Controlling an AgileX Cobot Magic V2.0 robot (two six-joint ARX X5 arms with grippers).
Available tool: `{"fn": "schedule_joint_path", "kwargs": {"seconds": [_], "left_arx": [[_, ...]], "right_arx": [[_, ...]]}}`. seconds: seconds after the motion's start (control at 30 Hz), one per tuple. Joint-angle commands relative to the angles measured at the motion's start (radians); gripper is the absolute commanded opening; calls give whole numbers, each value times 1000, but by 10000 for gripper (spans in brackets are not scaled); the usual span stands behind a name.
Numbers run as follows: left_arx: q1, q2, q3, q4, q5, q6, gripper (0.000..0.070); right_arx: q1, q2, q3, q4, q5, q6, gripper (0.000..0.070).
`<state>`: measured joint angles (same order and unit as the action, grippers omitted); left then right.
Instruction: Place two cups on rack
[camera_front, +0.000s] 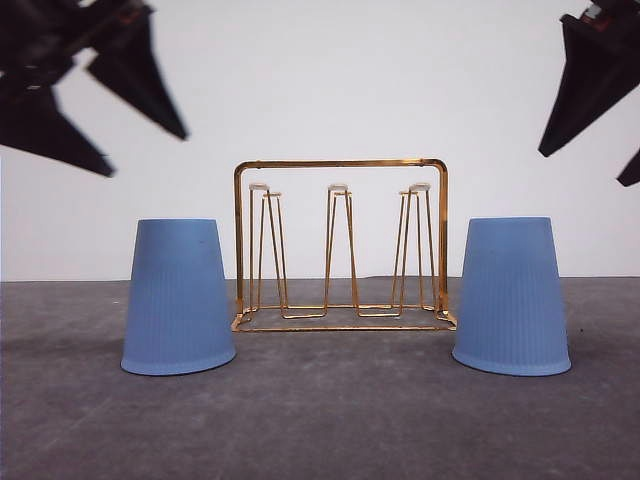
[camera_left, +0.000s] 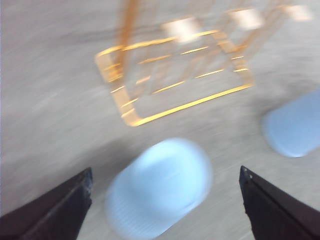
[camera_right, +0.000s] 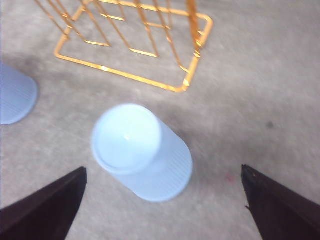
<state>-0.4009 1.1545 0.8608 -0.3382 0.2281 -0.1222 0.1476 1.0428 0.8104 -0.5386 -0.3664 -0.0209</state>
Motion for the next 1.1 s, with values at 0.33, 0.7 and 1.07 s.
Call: {"fn": "schedule_joint_path", "kwargs": {"seconds": [0.33, 0.7, 1.07], "left_arx": [[-91, 219, 16, 69, -131, -2, 567], [-98, 283, 18, 91, -127, -3, 321], [-111, 252, 307, -78, -62, 31, 311]], "right_arx": [[15, 9, 18, 10, 0, -7, 627], [15, 9, 18, 10, 0, -6, 627], [15, 9, 18, 0, 0, -6, 627]]}}
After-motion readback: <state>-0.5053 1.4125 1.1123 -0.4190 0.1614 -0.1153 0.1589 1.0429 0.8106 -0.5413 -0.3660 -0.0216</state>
